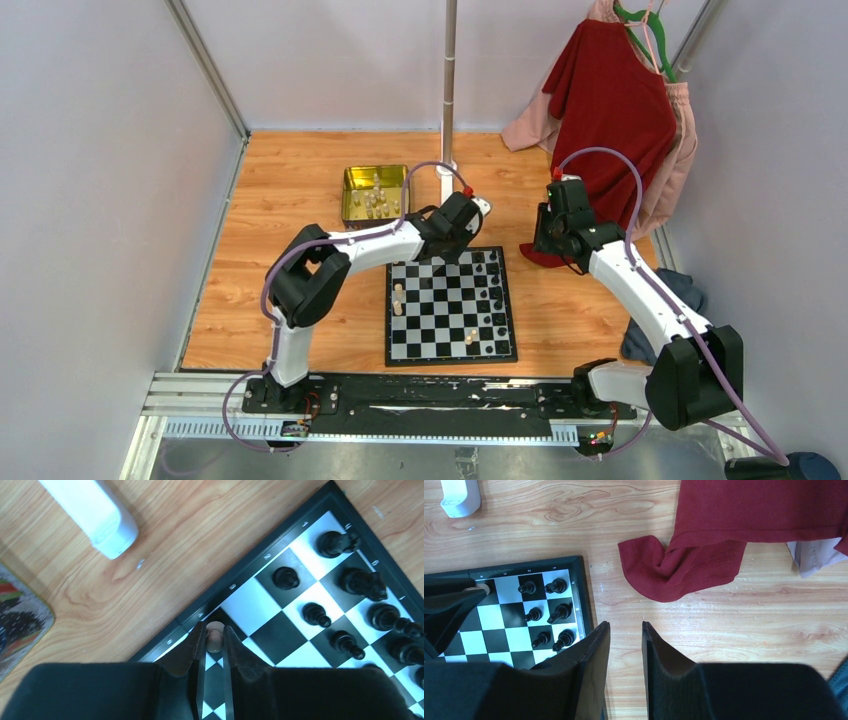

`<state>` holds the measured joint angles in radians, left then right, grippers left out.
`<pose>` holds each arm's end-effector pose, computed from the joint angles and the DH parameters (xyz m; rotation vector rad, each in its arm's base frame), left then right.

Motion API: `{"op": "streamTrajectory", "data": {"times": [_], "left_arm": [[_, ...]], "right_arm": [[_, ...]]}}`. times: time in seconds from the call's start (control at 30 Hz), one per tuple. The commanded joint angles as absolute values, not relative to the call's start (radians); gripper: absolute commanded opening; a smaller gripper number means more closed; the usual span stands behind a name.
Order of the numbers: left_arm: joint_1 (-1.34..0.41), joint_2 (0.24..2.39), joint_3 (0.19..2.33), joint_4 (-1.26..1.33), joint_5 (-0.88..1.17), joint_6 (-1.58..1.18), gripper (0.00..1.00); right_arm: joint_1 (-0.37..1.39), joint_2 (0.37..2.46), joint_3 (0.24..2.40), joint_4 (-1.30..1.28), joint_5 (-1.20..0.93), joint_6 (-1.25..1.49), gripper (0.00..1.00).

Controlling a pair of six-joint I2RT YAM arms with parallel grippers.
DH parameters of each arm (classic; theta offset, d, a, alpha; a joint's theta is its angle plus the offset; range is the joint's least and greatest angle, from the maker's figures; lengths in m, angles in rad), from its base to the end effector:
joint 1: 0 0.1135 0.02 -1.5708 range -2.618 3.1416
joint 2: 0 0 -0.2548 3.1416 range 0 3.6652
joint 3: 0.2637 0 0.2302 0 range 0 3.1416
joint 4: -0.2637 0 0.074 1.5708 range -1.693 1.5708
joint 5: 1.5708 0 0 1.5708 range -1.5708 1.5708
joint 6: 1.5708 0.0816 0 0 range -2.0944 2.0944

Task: Set up the chess pieces on the board
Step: Pick up the chess piece from the chessboard, then place the chess piece on the chessboard.

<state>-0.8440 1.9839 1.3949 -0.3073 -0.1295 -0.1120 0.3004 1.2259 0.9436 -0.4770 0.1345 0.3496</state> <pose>0.2984 -0.3197 0.1523 0.8327 2.3298 -0.2566 0.2672 0.0713 0.2424 0.1246 2.3244 0.1707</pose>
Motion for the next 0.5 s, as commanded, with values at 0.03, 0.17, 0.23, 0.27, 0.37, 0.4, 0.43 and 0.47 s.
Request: {"op": "streamTrajectory", "data": {"times": [0.03, 0.17, 0.23, 0.27, 0.37, 0.4, 0.43, 0.47], "left_arm": [[-0.813, 1.883, 1.332, -0.296, -0.237, -0.166, 0.07], [-0.799, 1.833, 1.267, -0.288, -0.302, -0.228, 0.04], [-0.794, 1.817, 1.25, -0.297, -0.331, -0.263, 0.03], [-0.792, 1.813, 1.246, -0.304, -0.346, -0.28, 0.02], [-0.789, 1.806, 1.24, -0.331, -0.384, -0.335, 0.01], [-0.788, 1.806, 1.239, -0.338, -0.392, -0.358, 0.01], [-0.788, 1.804, 1.237, -0.346, -0.399, -0.374, 0.01], [-0.788, 1.803, 1.235, -0.352, -0.406, -0.389, 0.01]], "right_arm": [[0.285, 1.219, 0.931, -0.472, 0.135, 0.358, 0.34], [0.285, 1.215, 0.925, -0.469, 0.128, 0.362, 0.34], [0.286, 1.213, 0.923, -0.468, 0.124, 0.362, 0.34], [0.285, 1.212, 0.923, -0.469, 0.121, 0.363, 0.34], [0.285, 1.209, 0.92, -0.466, 0.118, 0.362, 0.34], [0.285, 1.207, 0.919, -0.467, 0.117, 0.364, 0.34], [0.285, 1.206, 0.917, -0.467, 0.116, 0.365, 0.34], [0.285, 1.204, 0.917, -0.467, 0.115, 0.364, 0.34]]}}
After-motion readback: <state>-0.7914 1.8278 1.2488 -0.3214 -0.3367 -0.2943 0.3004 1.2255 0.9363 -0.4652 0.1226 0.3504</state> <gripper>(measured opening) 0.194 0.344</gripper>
